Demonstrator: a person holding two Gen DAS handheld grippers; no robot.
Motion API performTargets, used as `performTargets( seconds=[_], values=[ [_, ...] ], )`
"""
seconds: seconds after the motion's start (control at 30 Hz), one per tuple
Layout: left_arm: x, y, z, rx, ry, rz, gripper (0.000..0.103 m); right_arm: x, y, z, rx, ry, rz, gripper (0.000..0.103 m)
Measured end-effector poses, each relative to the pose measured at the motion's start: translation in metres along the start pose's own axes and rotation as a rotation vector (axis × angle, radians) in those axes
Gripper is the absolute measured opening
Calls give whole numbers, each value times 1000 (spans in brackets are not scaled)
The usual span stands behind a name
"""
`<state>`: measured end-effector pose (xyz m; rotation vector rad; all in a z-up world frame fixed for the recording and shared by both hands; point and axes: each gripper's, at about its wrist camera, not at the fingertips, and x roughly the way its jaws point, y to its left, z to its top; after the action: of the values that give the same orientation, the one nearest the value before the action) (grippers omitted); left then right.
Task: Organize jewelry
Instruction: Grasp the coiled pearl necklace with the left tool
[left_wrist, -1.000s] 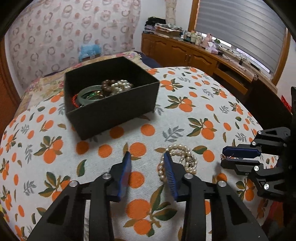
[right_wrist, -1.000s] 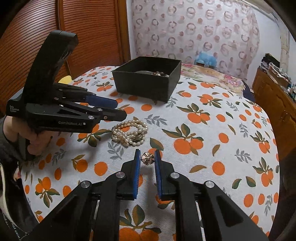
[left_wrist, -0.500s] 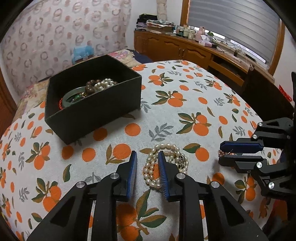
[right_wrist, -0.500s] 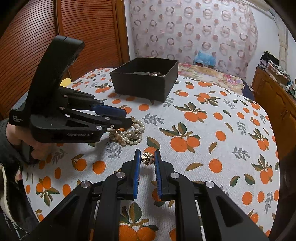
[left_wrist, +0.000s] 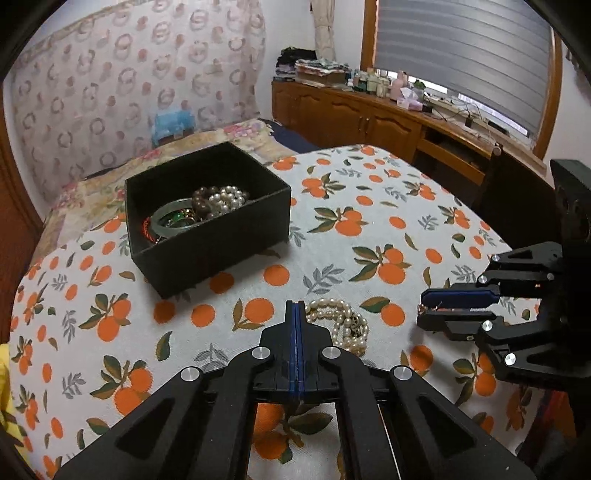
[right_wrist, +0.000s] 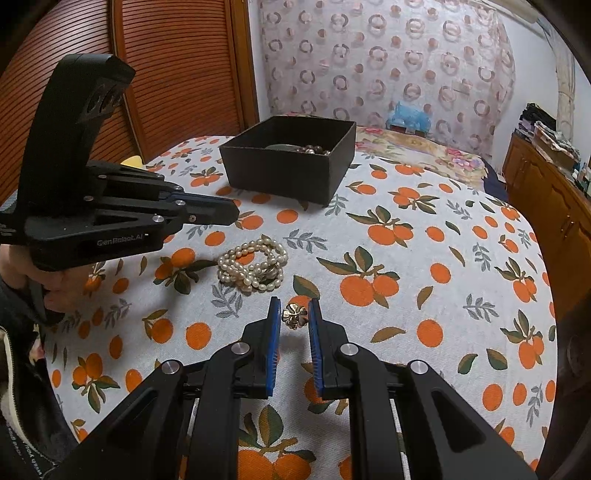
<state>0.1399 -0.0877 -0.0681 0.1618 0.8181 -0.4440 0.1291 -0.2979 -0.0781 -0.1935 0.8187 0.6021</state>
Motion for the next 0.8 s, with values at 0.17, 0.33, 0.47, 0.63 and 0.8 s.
performTargets(
  seconds=[0.17,0.33,0.47,0.63,0.8],
  values=[
    [13,4,-4,-10,42,-13,0,0,0,1,-2,3,1,17],
    [20,6,-6,-16,62,-18,0,2,-1,2,0,8,-1,17],
    [24,7,-7,-18,74,-22,6,2,-1,1,0,7,-1,17],
    [21,9,-7,-28,64,-38,15,2,-2,1,0,9,-2,17],
    [21,8,-6,-31,60,-44,17,2,-2,1,-1,9,-1,17]
  ],
)
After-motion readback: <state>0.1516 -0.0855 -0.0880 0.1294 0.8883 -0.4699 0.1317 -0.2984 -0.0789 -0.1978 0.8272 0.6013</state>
